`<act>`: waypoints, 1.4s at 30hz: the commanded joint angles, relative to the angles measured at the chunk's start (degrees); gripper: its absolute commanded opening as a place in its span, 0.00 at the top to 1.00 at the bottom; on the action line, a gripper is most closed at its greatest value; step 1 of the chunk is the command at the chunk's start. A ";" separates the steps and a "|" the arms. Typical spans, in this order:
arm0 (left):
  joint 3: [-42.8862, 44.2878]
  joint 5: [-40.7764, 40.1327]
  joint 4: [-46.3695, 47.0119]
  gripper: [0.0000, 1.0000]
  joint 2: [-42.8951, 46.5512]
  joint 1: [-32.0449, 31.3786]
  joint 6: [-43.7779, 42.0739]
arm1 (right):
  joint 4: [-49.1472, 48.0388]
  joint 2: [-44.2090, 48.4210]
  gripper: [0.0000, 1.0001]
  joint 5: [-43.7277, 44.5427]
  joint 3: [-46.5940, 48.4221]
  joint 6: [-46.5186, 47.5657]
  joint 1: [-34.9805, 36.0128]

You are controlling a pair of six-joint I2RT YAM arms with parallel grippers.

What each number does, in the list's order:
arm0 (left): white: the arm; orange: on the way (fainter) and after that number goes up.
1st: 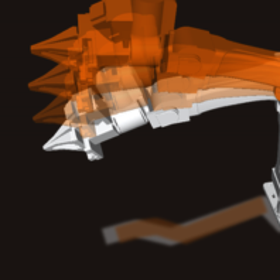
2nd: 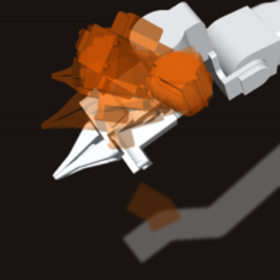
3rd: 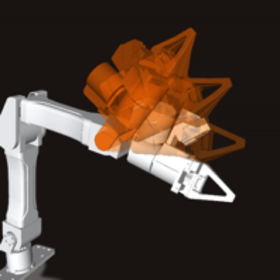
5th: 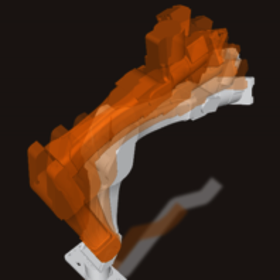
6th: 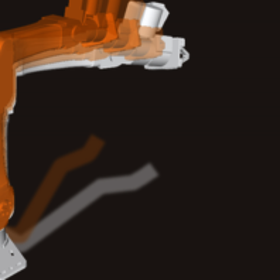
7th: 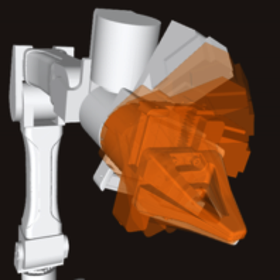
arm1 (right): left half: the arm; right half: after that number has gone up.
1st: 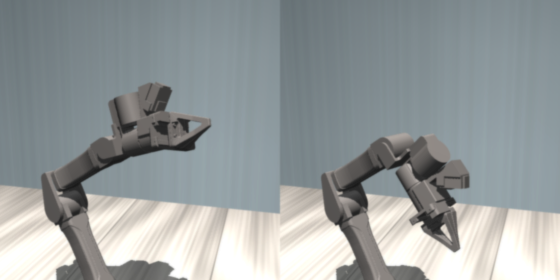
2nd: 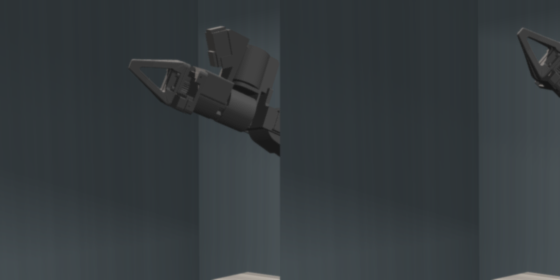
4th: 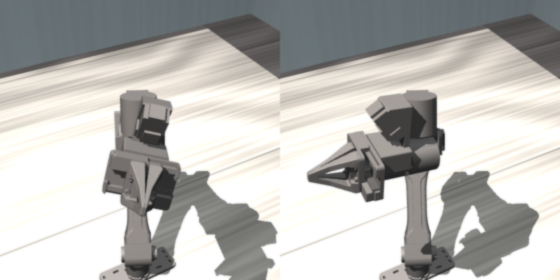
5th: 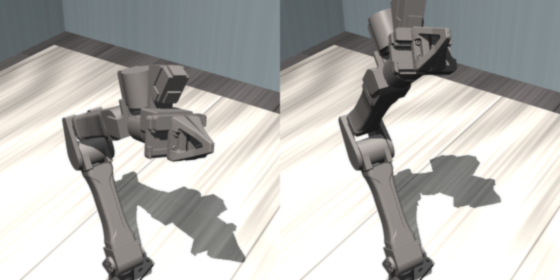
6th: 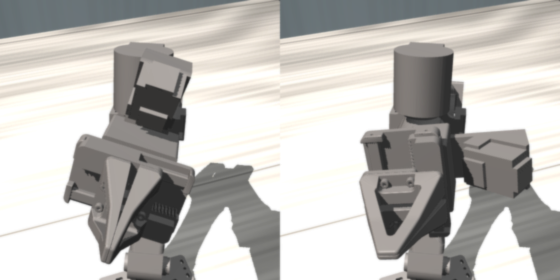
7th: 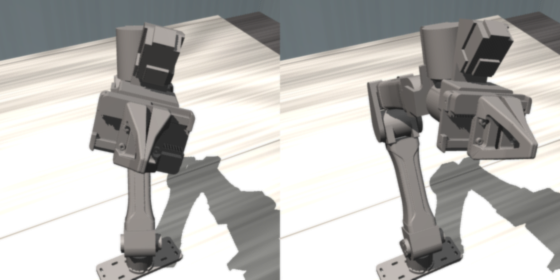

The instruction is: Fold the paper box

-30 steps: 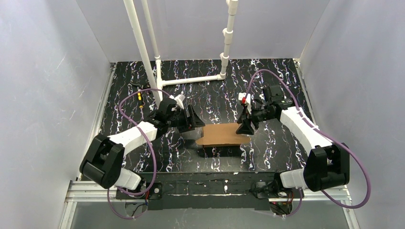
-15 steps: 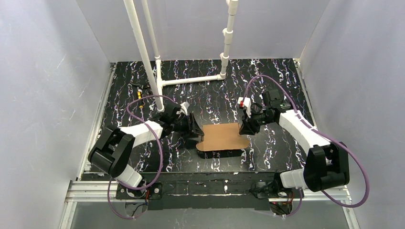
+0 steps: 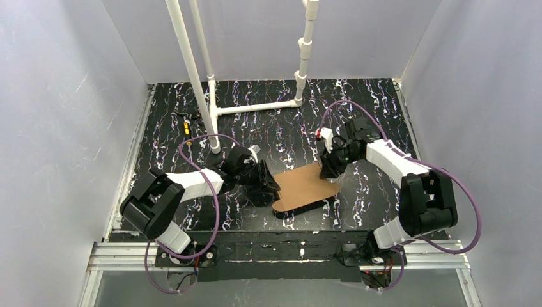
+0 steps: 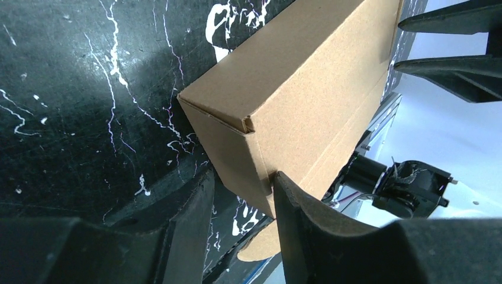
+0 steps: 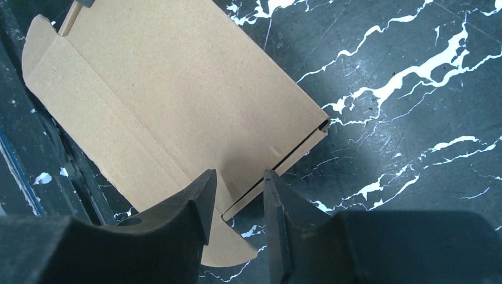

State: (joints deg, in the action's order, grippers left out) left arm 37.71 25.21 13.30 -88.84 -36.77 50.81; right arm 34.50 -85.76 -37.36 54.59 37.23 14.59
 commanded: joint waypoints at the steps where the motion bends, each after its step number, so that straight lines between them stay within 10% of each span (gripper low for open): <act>1: -1.26 -7.01 -0.03 0.60 -0.09 -1.88 4.72 | -2.55 -1.38 0.56 3.83 1.21 -3.03 -0.18; 20: 4.94 -19.65 0.33 0.65 -7.31 -11.07 20.08 | 3.29 -5.08 0.46 4.15 15.67 -0.07 -1.27; 27: 7.71 -19.95 0.34 0.65 -9.03 -11.19 20.19 | 9.55 13.02 0.02 -2.39 2.12 26.18 -2.46; 33: 9.03 -18.07 0.37 0.65 -10.06 -11.17 19.93 | 18.96 16.04 0.02 -5.49 -7.21 58.49 -2.29; 42: 9.24 -20.53 0.48 0.66 -10.42 -11.13 19.69 | 6.87 13.56 0.11 -18.49 1.71 8.49 -7.83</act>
State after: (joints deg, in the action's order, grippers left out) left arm 46.44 9.37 18.00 -97.95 -47.86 71.55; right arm 47.59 -72.93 -45.23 52.49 67.72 11.05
